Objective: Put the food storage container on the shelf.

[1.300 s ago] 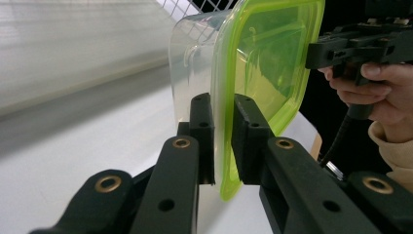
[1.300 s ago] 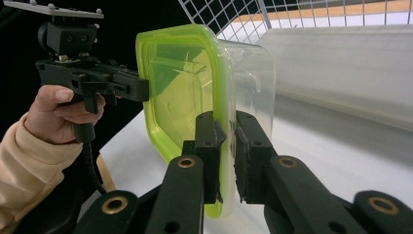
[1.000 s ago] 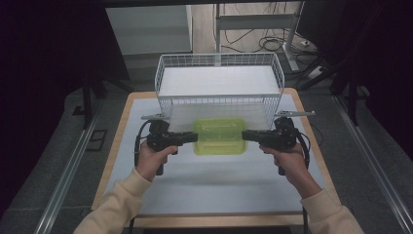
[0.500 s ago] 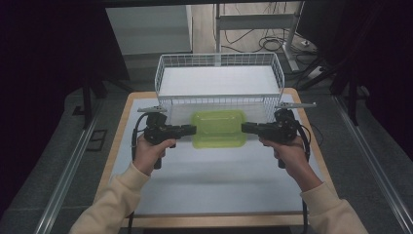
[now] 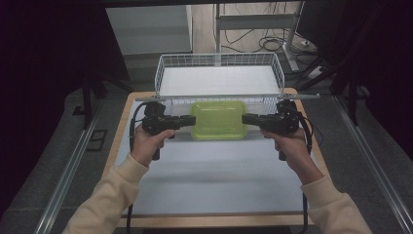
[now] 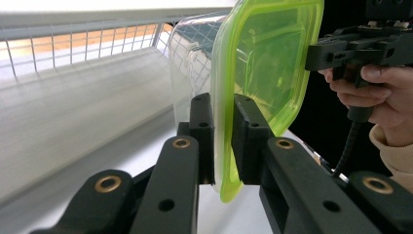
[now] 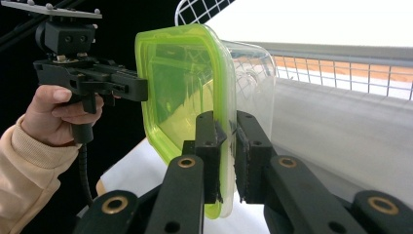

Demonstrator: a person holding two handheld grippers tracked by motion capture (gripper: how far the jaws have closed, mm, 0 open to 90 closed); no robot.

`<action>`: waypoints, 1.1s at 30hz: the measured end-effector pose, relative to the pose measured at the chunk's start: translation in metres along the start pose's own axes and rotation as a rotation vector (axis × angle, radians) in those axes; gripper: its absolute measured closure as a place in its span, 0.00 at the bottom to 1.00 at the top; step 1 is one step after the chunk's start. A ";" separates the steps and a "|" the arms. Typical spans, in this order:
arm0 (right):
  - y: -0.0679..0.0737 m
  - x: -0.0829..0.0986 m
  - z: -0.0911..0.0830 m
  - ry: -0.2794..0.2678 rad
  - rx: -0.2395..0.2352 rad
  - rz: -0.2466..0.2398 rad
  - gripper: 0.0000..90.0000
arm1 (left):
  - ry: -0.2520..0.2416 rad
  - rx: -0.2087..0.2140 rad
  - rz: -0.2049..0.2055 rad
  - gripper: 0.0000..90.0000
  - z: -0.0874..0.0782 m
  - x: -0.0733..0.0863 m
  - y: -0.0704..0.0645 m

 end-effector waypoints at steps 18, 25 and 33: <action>-0.002 -0.040 -0.001 -0.052 0.001 0.009 0.90 | -0.016 0.009 0.011 0.90 -0.002 -0.046 0.010; -0.005 -0.052 -0.001 -0.060 -0.001 0.009 0.91 | -0.017 0.002 0.022 0.90 -0.002 -0.059 0.012; -0.007 -0.067 0.002 -0.067 0.005 0.005 0.90 | -0.023 -0.008 0.022 0.90 -0.001 -0.072 0.019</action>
Point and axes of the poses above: each handheld gripper's, and its own axes: z roughly forward along the jaws, x roughly out of its underside, y roughly to its left, the point moved 8 cm from there along z, roughly forward along the jaws, and after that the axes turned 6 degrees about z, right-handed, at the moved point
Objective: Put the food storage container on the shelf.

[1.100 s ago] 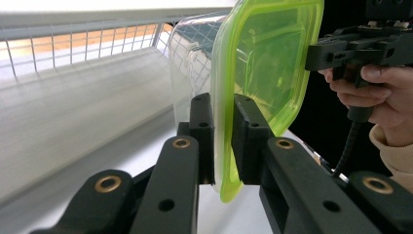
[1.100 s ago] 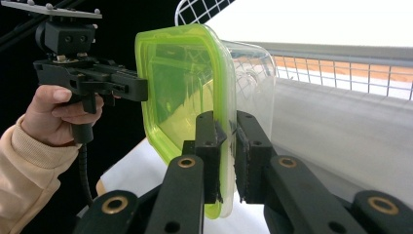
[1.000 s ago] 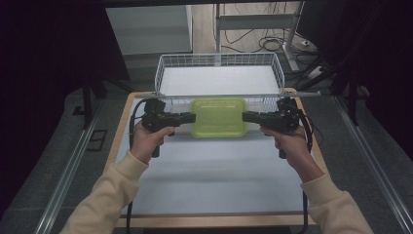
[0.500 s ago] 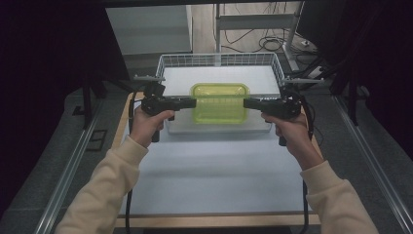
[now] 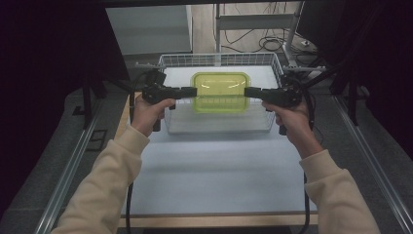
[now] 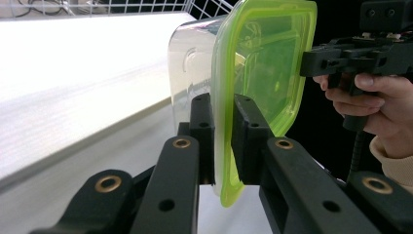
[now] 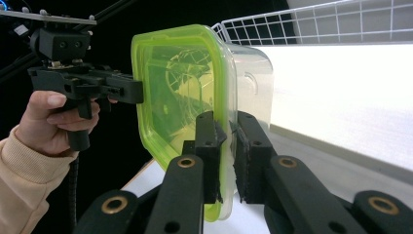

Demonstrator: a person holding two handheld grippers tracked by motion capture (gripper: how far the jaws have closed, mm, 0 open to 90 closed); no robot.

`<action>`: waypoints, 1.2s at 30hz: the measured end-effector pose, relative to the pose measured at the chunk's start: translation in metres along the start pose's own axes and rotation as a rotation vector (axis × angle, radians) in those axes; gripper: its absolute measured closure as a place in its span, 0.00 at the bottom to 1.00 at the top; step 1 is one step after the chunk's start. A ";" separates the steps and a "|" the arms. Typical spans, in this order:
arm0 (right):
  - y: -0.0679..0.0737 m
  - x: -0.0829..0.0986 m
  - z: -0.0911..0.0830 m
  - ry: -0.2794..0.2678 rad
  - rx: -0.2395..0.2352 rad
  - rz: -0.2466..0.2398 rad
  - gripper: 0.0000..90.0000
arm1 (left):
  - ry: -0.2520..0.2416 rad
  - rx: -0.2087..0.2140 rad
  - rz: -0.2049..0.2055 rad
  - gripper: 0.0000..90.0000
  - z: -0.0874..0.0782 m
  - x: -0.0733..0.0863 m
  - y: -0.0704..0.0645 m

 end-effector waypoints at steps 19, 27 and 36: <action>-0.019 -0.034 0.022 -0.011 0.026 0.014 0.90 | 0.011 -0.039 -0.037 0.89 0.010 -0.027 0.030; -0.042 -0.044 0.039 0.004 0.066 0.065 0.89 | 0.046 -0.065 -0.072 0.89 0.025 -0.030 0.049; -0.061 -0.040 0.054 0.031 0.106 0.099 0.89 | 0.073 -0.069 -0.109 0.87 0.038 -0.024 0.066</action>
Point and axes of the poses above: each handheld gripper's, and its own axes: z roughly forward along the jaws, x roughly out of its underside, y roughly to its left, the point moved 8 cm from there along z, roughly forward along the jaws, and after that the axes turned 6 degrees about z, right-handed, at the moved point
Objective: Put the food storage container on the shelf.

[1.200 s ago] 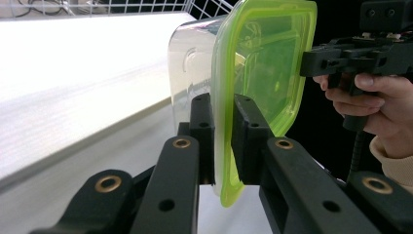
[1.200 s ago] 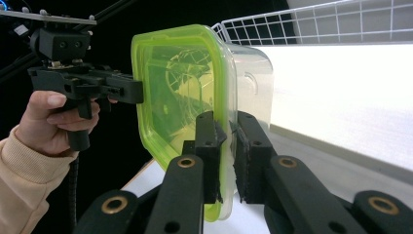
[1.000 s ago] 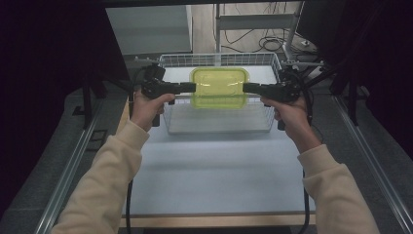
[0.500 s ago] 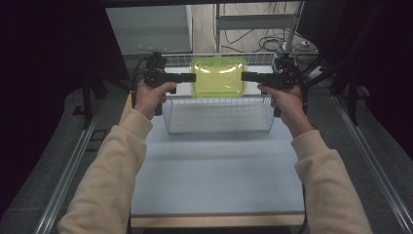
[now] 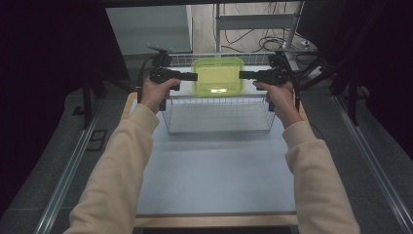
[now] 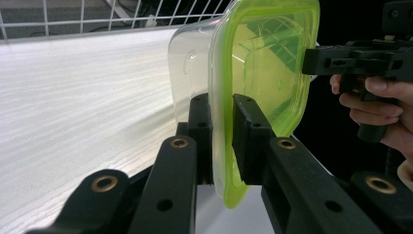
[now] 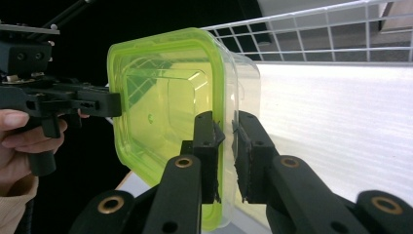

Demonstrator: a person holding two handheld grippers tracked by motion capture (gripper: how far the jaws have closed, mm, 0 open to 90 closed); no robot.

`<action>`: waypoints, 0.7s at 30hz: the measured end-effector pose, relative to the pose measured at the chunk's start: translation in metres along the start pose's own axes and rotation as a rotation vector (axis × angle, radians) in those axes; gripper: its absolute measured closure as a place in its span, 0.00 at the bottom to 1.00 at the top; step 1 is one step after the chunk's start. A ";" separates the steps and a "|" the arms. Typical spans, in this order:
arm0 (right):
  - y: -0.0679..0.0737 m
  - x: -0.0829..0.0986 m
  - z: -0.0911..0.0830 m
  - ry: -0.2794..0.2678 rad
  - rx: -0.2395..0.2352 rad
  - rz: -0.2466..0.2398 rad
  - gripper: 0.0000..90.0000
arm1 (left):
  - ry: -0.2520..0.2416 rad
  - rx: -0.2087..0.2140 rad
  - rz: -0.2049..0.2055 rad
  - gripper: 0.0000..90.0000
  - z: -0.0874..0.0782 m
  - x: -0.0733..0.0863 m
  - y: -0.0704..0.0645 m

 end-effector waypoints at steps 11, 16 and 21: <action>-0.007 -0.009 0.010 -0.012 0.056 0.005 0.84 | -0.021 0.010 -0.052 0.77 0.014 -0.009 0.011; -0.012 -0.011 0.016 -0.012 0.110 -0.018 0.78 | -0.008 -0.007 -0.048 0.73 0.021 -0.008 0.014; -0.017 -0.010 0.018 -0.011 0.142 -0.021 0.72 | -0.022 -0.019 -0.059 0.61 0.023 -0.009 0.016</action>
Point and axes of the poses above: each handheld gripper's, and its own axes: z roughly forward along the jaws, x roughly out of its underside, y roughly to its left, the point moved 8 cm from there along z, roughly forward along the jaws, and after that the axes turned 6 degrees about z, right-handed, at the moved point
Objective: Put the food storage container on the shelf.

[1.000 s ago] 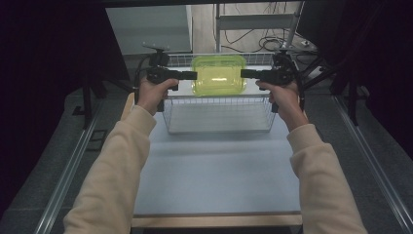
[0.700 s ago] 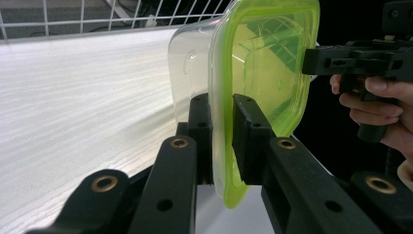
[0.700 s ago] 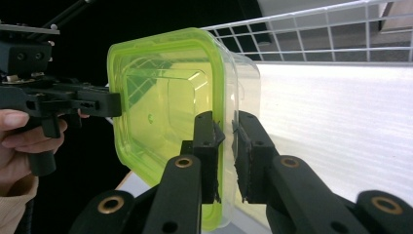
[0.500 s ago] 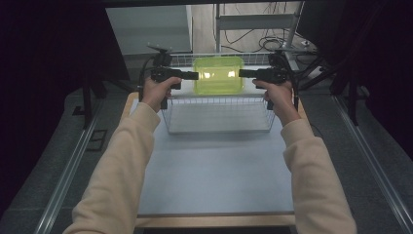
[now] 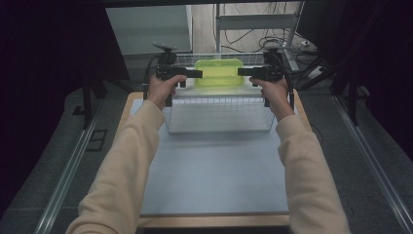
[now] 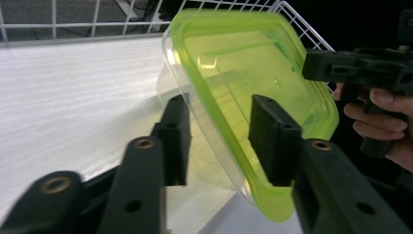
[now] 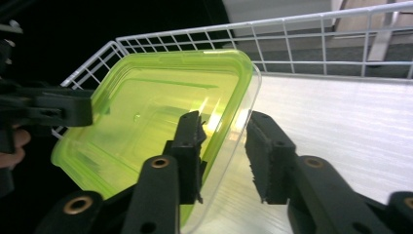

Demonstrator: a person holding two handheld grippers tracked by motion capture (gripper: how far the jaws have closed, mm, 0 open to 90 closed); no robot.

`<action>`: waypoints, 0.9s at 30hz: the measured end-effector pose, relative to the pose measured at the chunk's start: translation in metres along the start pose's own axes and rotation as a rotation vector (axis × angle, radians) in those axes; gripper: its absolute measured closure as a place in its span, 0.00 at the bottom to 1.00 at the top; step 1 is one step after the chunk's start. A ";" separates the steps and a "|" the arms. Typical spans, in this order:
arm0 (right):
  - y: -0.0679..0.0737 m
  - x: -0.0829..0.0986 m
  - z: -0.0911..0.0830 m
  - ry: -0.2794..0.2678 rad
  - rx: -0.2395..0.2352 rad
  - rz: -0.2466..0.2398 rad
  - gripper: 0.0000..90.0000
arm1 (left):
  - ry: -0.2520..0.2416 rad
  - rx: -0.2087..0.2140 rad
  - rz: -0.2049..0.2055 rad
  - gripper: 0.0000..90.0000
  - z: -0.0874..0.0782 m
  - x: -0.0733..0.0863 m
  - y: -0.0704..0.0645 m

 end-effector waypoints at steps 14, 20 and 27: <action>0.013 0.001 -0.026 -0.061 0.024 -0.090 0.45 | -0.056 -0.045 0.062 0.13 -0.028 -0.005 -0.003; 0.022 0.017 -0.045 -0.067 -0.026 -0.140 0.45 | -0.075 -0.043 0.097 0.16 -0.048 0.014 -0.019; 0.033 0.056 -0.076 -0.084 -0.095 -0.222 0.44 | -0.060 -0.060 0.191 0.17 -0.073 0.056 -0.045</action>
Point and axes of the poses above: each handheld gripper's, and its own axes: z roughly forward along the jaws, x roughly out of its underside, y roughly to its left, the point moved 8 cm from there along z, roughly forward along the jaws, and after that the axes turned 6 degrees about z, right-handed, at the moved point
